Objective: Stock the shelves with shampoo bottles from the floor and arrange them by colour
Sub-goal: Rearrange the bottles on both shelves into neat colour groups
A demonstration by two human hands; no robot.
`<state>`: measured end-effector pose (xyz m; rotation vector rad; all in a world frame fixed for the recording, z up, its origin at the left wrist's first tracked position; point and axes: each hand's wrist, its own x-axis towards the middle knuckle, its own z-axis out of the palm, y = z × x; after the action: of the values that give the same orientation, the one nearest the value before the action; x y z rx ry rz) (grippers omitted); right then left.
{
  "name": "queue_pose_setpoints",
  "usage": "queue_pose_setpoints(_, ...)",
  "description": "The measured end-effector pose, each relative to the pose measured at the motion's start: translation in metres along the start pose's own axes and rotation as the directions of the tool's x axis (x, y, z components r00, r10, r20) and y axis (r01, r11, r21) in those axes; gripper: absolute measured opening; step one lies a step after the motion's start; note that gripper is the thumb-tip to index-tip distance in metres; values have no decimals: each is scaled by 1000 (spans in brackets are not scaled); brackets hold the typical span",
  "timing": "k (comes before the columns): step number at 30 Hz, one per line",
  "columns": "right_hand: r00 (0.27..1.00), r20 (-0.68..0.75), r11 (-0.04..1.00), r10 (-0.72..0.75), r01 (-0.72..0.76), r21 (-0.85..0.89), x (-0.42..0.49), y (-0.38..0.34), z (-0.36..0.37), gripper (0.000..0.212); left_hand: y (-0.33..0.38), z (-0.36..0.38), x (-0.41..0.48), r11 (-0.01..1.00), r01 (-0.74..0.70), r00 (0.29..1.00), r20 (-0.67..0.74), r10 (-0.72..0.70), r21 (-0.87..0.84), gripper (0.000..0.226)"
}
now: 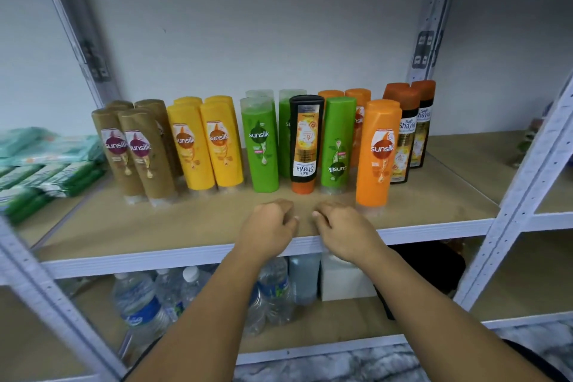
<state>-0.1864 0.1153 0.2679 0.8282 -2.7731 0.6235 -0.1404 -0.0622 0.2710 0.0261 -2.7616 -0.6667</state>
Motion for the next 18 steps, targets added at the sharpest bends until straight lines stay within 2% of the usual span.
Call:
queue_pose_setpoints(6,999,26,999,33,-32,-30,28,8,13,23,2,2,33,987,5,981,-190,-36,-163,50)
queue_pose_setpoints(12,999,-49,997,-8,4,-80,31,10,23,30,10,21,62,938,11,952,-285,-116,-346,54)
queue_pose_setpoints(15,999,-50,997,-13,8,-82,32,13,25,33,11,28,75,912,63,917,-336,-213,-405,72)
queue_pose_setpoints(18,997,-72,995,-36,29,-91,32,12,25,34,13,30,82,878,52,917,-325,-230,-475,77)
